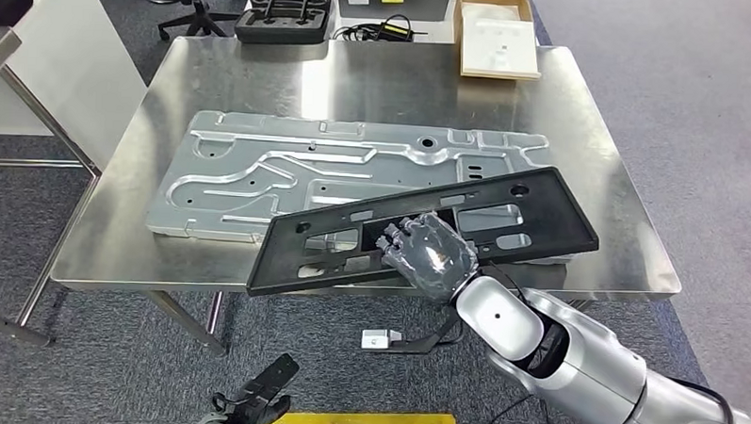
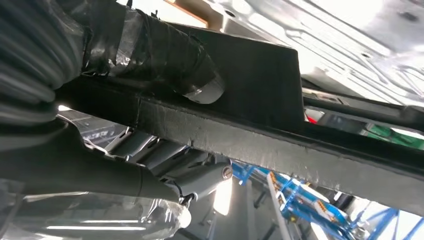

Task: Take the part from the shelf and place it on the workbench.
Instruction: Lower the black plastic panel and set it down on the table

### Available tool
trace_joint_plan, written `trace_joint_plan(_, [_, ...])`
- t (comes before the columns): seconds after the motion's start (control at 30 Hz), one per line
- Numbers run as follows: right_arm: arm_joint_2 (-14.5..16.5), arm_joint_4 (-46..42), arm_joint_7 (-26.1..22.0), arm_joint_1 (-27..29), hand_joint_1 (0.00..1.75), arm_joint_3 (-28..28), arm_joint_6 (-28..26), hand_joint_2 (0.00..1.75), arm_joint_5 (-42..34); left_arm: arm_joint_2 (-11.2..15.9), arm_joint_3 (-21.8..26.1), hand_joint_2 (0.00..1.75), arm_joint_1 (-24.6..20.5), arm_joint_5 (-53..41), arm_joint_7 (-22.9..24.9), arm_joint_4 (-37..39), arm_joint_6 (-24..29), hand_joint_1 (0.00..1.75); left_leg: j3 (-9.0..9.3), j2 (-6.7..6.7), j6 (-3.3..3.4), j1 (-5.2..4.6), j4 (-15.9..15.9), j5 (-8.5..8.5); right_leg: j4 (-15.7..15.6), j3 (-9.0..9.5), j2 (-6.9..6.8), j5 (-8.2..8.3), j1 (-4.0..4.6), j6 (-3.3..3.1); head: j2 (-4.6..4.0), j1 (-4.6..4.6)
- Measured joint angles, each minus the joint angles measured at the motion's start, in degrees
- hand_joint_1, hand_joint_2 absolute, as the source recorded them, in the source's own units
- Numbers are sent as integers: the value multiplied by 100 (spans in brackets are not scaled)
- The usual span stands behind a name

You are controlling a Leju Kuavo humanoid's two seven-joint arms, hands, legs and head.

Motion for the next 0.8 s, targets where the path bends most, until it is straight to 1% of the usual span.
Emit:
trace_joint_plan(0.03, [-9, 15, -1, -13, 175, 3, 0, 175, 0, -2, 1, 175, 0, 1, -1, 0, 3, 0, -9, -11, -28, 2, 43, -33, -356, 157, -4, 165, -15, 11, 1, 0])
trace_joint_plan(0.07, [-14, 26, -1, -31, 175, 5, -1, 175, 0, -3, 2, 175, -3, 2, -1, 0, 7, 0, -28, -18, -58, -5, 100, -64, -651, 284, -4, 277, -16, 3, 1, 0])
trace_joint_plan(0.1, [-17, 34, -1, -45, 175, 7, -3, 175, 0, -3, 3, 175, -6, 2, -2, 0, 9, 0, -49, -23, -91, -14, 137, -84, -825, 358, -3, 321, -17, -16, 2, -5])
trace_joint_plan(0.13, [-20, 40, -1, -55, 175, 10, -4, 175, 0, -2, 5, 175, -8, 3, -2, 0, 11, 0, -68, -27, -120, -22, 155, -90, -872, 373, 3, 301, -6, -47, 2, -14])
trace_joint_plan(0.2, [-33, 54, -1, -67, 175, 12, -8, 175, 0, -2, 12, 175, -8, 4, -3, 0, 18, 0, -89, -25, -172, -21, 161, -94, -894, 373, 10, 325, -4, -119, 2, -27])
trace_joint_plan(0.23, [-43, 64, -1, -80, 175, 13, -11, 175, 0, -1, 18, 175, -8, 5, -2, 0, 24, 0, -107, -18, -202, -13, 207, -131, -908, 382, 12, 335, -6, -152, 2, -33])
trace_joint_plan(0.27, [-52, 75, -1, -100, 175, 13, -17, 175, 0, -1, 25, 175, -12, 5, -2, 0, 30, 0, -163, -9, -235, -6, 336, -216, -922, 393, 11, 343, -12, -186, 1, -42])
trace_joint_plan(0.3, [-59, 85, -4, -122, 175, 13, -28, 175, 0, 0, 32, 175, -18, 5, -2, 0, 36, 0, -271, 2, -267, 4, 575, -350, -932, 403, 10, 348, -19, -213, 2, -51])
trace_joint_plan(0.37, [-62, 108, -14, -151, 175, 13, -62, 175, 0, -1, 49, 175, -28, 5, -1, 0, 40, 0, -600, 11, -310, 17, 1269, -654, -933, 407, 10, 343, -15, -243, 1, -66])
trace_joint_plan(0.4, [-62, 124, -20, -153, 175, 13, -75, 175, 0, -1, 57, 175, -27, 4, 3, 0, 40, 0, -747, 12, -317, 21, 1550, -734, -932, 409, 10, 339, -11, -249, 1, -66])
trace_joint_plan(0.43, [-63, 141, -23, -151, 175, 14, -85, 175, -1, -2, 66, 175, -25, 3, 7, 0, 39, 0, -815, 13, -314, 22, 1658, -718, -932, 411, 11, 336, -6, -253, 1, -65])
trace_joint_plan(0.47, [-63, 157, -25, -149, 175, 14, -89, 175, -1, -2, 72, 175, -24, 2, 11, 0, 39, 0, -781, 13, -299, 22, 1560, -606, -932, 415, 13, 332, -1, -255, 1, -66])
trace_joint_plan(0.5, [-65, 168, -25, -150, 175, 15, -91, 175, -2, -2, 78, 175, -26, 1, 15, 0, 38, 0, -644, 13, -272, 20, 1267, -422, -932, 423, 17, 327, 3, -254, 1, -66])
trace_joint_plan(0.53, [-66, 175, -25, -153, 175, 15, -96, 175, -2, -2, 85, 175, -32, 0, 16, 0, 38, 0, -461, 13, -234, 14, 874, -249, -934, 432, 20, 321, 7, -250, 1, -64])
trace_joint_plan(0.57, [-69, 180, -25, -158, 175, 15, -104, 175, -2, -2, 91, 175, -41, 0, 16, 0, 38, 0, -284, 12, -201, 1, 523, -135, -936, 435, 23, 315, 17, -238, 0, -64])
trace_joint_plan(0.6, [-74, 186, -25, -163, 175, 15, -112, 175, -2, -3, 97, 175, -50, -1, 16, 0, 38, 0, -159, 9, -176, -13, 276, -75, -944, 434, 25, 314, 22, -218, 1, -62])
trace_joint_plan(0.63, [-78, 196, -25, -166, 175, 15, -121, 175, -3, -5, 102, 175, -57, -1, 16, 0, 38, 0, -99, 5, -159, -29, 152, -72, -957, 433, 25, 316, 23, -192, 1, -61])
trace_joint_plan(0.67, [-81, 206, -25, -167, 175, 15, -126, 175, -4, -7, 103, 175, -61, -2, 17, 0, 37, 0, -79, 1, -150, -41, 123, -79, -976, 435, 26, 322, 26, -161, 2, -61])
trace_joint_plan(0.73, [-93, 224, -25, -168, 175, 15, -130, 175, -7, -11, 106, 175, -59, -2, 20, 0, 37, 0, -30, 1, -102, -18, 43, -46, -982, 446, 19, 299, 25, -97, 2, -56])
trace_joint_plan(0.77, [-105, 230, -25, -172, 175, 15, -130, 175, -7, -13, 107, 175, -60, -2, 21, 0, 38, 0, 6, 5, -70, -5, -5, -30, -890, 413, 13, 226, 29, -76, 2, -50])
trace_joint_plan(0.8, [-116, 234, -25, -175, 175, 15, -133, 175, -7, -17, 108, 175, -63, -2, 22, 0, 38, 0, 40, 9, -37, 8, -46, -18, -687, 326, 6, 102, 31, -63, 2, -42])
